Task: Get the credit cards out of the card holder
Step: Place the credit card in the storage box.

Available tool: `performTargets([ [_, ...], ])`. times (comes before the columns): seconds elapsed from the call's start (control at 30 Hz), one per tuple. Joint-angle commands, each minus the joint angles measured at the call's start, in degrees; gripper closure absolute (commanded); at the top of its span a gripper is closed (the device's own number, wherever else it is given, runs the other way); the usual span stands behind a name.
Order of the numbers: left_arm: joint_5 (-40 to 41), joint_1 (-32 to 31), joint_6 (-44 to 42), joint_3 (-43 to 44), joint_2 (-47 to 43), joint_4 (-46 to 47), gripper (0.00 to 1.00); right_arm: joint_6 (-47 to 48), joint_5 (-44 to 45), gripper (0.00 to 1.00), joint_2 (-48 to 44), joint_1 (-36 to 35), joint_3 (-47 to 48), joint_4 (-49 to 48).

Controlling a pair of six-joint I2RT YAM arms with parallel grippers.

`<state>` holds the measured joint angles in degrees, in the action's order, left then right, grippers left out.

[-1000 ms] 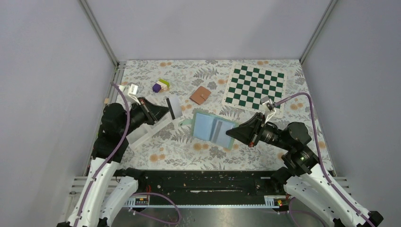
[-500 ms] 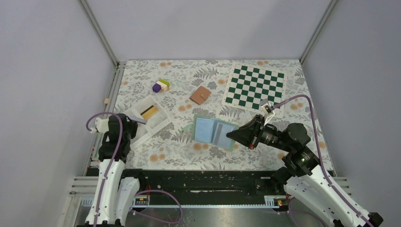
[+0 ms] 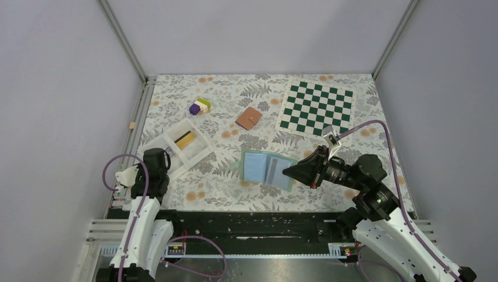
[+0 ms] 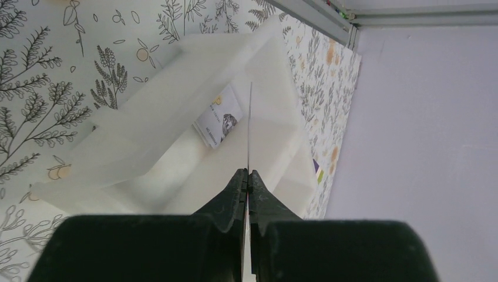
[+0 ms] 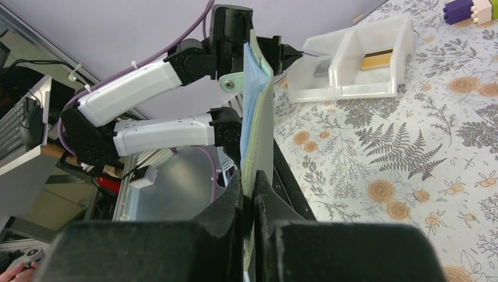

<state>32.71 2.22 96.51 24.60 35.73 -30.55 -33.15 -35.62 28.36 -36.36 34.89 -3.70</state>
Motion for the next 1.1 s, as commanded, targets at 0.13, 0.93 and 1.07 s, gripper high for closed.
performTargets([
  [0.13,5.60,0.25,6.64,-0.45,5.71,9.73,1.00,2.79,-0.84,1.00,-1.66,0.41,3.80,1.33],
  [0.93,7.90,0.24,11.76,0.16,25.28,23.75,0.92,5.52,0.65,1.00,-0.75,0.41,6.32,5.66],
  [1.07,8.81,0.20,10.59,0.28,27.29,24.81,0.85,6.36,1.52,1.00,-0.92,0.41,6.88,7.13],
])
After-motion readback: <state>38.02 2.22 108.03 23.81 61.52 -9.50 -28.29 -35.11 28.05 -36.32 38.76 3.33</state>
